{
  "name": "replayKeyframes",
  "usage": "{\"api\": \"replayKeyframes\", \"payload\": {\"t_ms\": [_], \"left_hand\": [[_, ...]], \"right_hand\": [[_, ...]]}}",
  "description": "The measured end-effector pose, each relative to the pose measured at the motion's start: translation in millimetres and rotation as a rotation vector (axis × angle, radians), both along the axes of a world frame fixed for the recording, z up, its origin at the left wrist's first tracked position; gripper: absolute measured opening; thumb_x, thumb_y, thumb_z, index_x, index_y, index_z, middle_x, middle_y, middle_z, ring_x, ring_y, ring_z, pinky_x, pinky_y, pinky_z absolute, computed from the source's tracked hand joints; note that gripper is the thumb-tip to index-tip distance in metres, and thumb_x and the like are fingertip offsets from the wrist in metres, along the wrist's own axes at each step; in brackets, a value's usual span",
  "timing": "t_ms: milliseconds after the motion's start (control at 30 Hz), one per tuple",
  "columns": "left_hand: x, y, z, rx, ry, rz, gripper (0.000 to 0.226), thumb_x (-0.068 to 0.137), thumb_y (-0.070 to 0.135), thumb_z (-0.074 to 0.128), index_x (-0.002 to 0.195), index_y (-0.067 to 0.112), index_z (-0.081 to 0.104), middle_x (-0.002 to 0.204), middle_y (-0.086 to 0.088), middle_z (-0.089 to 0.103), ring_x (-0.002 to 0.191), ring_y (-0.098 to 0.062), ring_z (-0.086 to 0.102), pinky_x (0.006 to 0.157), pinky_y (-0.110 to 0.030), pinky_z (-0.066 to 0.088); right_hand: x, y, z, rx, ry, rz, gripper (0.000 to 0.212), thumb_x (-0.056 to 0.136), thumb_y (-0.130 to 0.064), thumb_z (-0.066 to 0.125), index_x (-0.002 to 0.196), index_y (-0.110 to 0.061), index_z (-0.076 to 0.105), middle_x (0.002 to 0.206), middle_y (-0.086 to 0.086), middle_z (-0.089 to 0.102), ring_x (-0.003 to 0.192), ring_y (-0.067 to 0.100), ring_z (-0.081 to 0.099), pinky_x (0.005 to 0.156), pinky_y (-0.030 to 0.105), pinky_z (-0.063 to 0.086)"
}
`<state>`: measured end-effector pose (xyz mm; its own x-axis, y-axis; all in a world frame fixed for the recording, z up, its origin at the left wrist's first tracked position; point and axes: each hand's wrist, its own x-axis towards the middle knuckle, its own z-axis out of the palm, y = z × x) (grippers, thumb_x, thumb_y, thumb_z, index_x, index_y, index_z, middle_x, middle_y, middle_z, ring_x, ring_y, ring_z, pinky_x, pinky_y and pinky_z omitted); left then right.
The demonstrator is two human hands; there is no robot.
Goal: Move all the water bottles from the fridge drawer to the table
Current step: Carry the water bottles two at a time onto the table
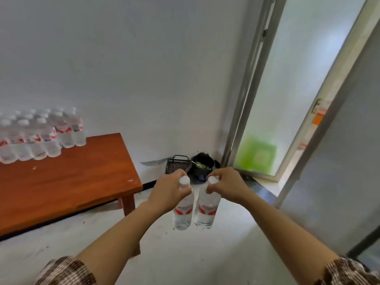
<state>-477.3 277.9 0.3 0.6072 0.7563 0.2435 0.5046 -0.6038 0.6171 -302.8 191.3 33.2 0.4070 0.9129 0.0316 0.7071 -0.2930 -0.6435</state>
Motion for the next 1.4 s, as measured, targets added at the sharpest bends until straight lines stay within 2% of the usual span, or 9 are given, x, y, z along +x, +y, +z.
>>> {"api": "replayKeyframes", "payload": {"t_ms": [100,233,300,433,533,933,1233,1333,1400], "left_hand": [[-34.3,53.9,-8.4,-0.014,-0.007,0.090,0.013,0.082,0.033,0.062,0.091,0.029,0.053,0.077,0.009,0.062,0.066,-0.005,0.055,0.052,-0.019,0.034],[-74.4,129.2,-18.8,-0.023,0.045,0.193,0.014,0.081,0.036,0.061,0.089,0.026,0.055,0.077,0.006,0.065,0.068,-0.011,0.059,0.061,-0.035,0.050],[-92.2,168.2,-19.7,-0.036,0.077,0.228,0.016,0.082,0.035,0.061,0.093,0.025,0.057,0.081,0.006,0.066,0.071,-0.011,0.060,0.067,-0.038,0.053],[-124.3,242.9,-19.3,-0.069,0.083,0.293,0.017,0.084,0.034,0.064,0.096,0.027,0.055,0.084,0.009,0.065,0.074,-0.009,0.060,0.069,-0.033,0.054],[-147.5,290.0,-16.8,-0.066,0.072,0.346,0.018,0.085,0.035,0.065,0.097,0.028,0.054,0.083,0.010,0.064,0.071,-0.006,0.059,0.063,-0.025,0.050],[-231.1,458.8,-13.1,-0.049,0.071,0.442,0.018,0.086,0.033,0.064,0.098,0.028,0.052,0.072,0.013,0.053,0.065,-0.002,0.051,0.058,-0.020,0.039],[-284.5,580.4,-38.7,-0.124,0.090,0.365,0.026,0.089,0.033,0.061,0.111,0.022,0.054,0.074,0.013,0.053,0.069,-0.005,0.051,0.065,-0.025,0.045],[-294.0,615.5,-46.1,-0.140,0.080,0.338,0.024,0.089,0.031,0.061,0.110,0.024,0.055,0.077,0.012,0.056,0.070,-0.004,0.053,0.065,-0.024,0.044],[-298.9,633.9,-50.6,-0.144,0.081,0.332,0.021,0.089,0.032,0.062,0.107,0.026,0.054,0.074,0.014,0.055,0.067,-0.001,0.052,0.061,-0.020,0.040]], "right_hand": [[-25.0,71.2,-13.5,-0.029,-0.005,0.092,0.022,0.063,-0.021,0.080,0.085,-0.020,0.076,0.082,-0.003,0.071,0.076,0.014,0.066,0.067,0.034,0.060],[-58.1,168.6,-27.2,-0.075,-0.015,0.226,0.013,0.063,-0.023,0.081,0.069,-0.018,0.071,0.068,-0.002,0.066,0.062,0.012,0.061,0.052,0.026,0.053],[-72.2,215.1,-29.8,-0.094,-0.021,0.287,0.016,0.063,-0.025,0.082,0.069,-0.016,0.070,0.068,-0.001,0.066,0.065,0.014,0.063,0.058,0.030,0.055],[-98.8,301.7,-28.2,-0.121,-0.053,0.428,0.017,0.065,-0.026,0.081,0.072,-0.017,0.069,0.069,-0.005,0.066,0.064,0.012,0.061,0.057,0.025,0.049],[-121.5,359.6,-26.2,-0.122,-0.053,0.491,0.025,0.066,-0.026,0.080,0.085,-0.012,0.073,0.079,0.002,0.071,0.072,0.018,0.067,0.065,0.032,0.056],[-213.1,549.7,-22.5,-0.057,-0.041,0.529,0.019,0.071,-0.022,0.079,0.088,-0.017,0.072,0.081,-0.003,0.069,0.074,0.011,0.062,0.061,0.021,0.047],[-265.6,667.2,-52.7,-0.179,-0.108,0.479,0.027,0.070,-0.023,0.078,0.096,-0.017,0.074,0.088,-0.002,0.071,0.076,0.012,0.065,0.058,0.018,0.047],[-277.0,700.7,-59.2,-0.236,-0.145,0.464,0.017,0.068,-0.023,0.077,0.084,-0.018,0.073,0.081,-0.002,0.070,0.071,0.013,0.064,0.059,0.024,0.052],[-282.3,720.4,-61.2,-0.254,-0.162,0.454,0.018,0.068,-0.020,0.076,0.062,-0.025,0.060,0.064,-0.008,0.058,0.059,0.009,0.055,0.051,0.021,0.040]]}}
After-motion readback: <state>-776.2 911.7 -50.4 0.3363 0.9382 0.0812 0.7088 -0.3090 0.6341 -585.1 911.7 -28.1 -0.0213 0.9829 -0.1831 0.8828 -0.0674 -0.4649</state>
